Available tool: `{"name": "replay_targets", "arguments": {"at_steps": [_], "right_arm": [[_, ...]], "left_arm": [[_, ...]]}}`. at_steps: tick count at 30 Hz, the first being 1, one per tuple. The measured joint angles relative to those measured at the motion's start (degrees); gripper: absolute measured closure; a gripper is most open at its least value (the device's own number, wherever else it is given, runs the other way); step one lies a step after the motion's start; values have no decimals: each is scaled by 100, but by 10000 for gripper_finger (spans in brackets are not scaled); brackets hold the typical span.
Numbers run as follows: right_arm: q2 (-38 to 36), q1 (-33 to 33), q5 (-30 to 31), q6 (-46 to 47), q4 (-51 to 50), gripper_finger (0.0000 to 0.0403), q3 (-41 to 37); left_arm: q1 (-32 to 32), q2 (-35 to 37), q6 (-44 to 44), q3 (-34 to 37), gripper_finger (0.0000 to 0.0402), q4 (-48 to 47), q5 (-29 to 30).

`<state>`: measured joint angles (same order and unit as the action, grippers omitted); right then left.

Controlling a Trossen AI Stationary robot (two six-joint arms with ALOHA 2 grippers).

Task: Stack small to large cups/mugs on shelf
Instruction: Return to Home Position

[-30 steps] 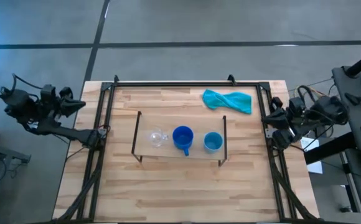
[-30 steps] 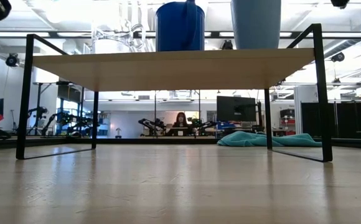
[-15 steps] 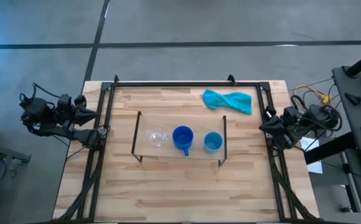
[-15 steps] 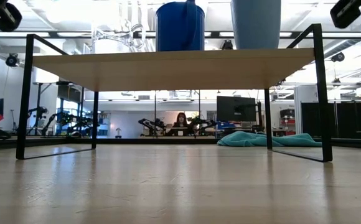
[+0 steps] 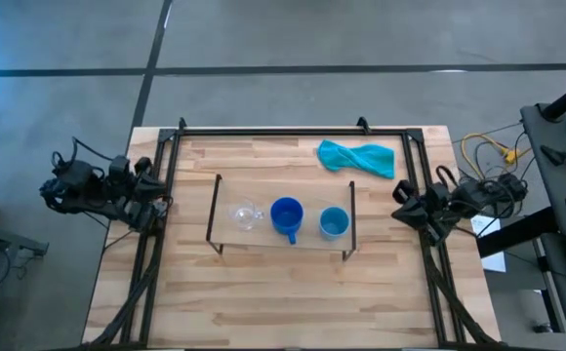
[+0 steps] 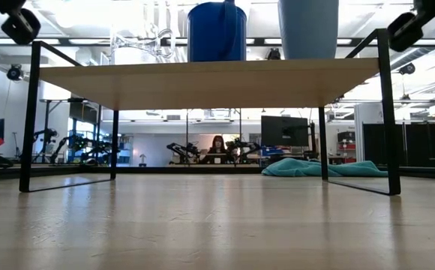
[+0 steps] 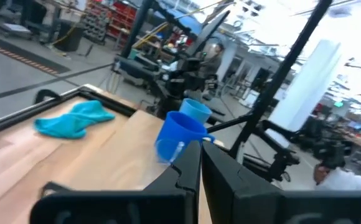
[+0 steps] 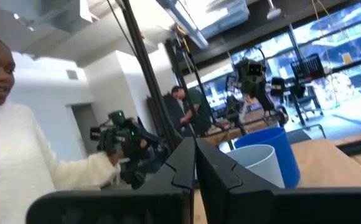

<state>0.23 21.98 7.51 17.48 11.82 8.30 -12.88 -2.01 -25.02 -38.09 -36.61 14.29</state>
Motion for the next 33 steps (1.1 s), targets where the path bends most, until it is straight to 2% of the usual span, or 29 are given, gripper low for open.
{"name": "replay_targets", "arguments": {"at_steps": [7,17,33], "right_arm": [[-24,0,-2,211,1037,394,-774],[-19,1,-326,155,1144,394,-776],[-9,0,-511,337,1117,394,-774]], "left_arm": [[0,27,-15,657,401,921,-338],[0,32,-158,1417,401,1699,-512],[0,35,-303,2894,402,3620,-1269]]}}
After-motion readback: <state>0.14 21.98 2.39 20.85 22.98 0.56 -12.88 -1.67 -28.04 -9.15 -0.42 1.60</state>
